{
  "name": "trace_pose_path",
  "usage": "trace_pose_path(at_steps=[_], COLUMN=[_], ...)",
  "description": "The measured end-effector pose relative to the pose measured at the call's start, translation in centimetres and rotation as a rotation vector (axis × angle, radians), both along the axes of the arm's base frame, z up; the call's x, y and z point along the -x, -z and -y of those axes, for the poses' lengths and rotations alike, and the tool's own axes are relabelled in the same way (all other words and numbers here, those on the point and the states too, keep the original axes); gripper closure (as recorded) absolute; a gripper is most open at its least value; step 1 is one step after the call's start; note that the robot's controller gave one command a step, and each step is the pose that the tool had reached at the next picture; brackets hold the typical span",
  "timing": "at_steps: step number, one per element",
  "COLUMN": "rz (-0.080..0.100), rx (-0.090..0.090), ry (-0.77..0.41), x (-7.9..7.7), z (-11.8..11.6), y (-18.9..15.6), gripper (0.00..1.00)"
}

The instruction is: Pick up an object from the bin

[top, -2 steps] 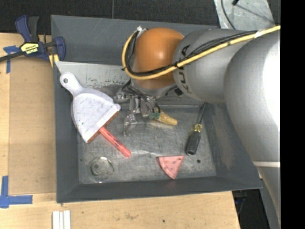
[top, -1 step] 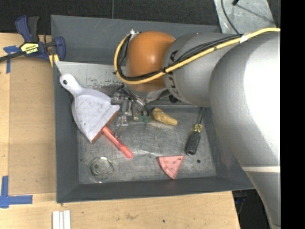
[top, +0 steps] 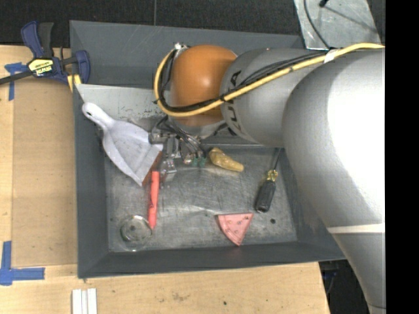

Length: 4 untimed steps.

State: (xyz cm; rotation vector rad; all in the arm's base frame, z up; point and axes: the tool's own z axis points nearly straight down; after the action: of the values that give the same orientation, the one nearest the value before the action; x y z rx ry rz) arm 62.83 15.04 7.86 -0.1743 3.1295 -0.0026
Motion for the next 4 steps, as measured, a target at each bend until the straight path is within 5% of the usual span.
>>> trace_pose_path(at_steps=[1,2,3,4], rz=[0.005,0.019,0.003,0.019], rx=[-0.001,0.006,0.0,-0.006], ry=[-0.101,-0.233,-0.305,-0.4], x=[0.2,1.3,1.1,3.4], z=[0.4,-4.2,-7.0,-6.4], y=[-0.6,-0.4,-1.8,-0.5], gripper=[0.0,0.0,0.0,1.0])
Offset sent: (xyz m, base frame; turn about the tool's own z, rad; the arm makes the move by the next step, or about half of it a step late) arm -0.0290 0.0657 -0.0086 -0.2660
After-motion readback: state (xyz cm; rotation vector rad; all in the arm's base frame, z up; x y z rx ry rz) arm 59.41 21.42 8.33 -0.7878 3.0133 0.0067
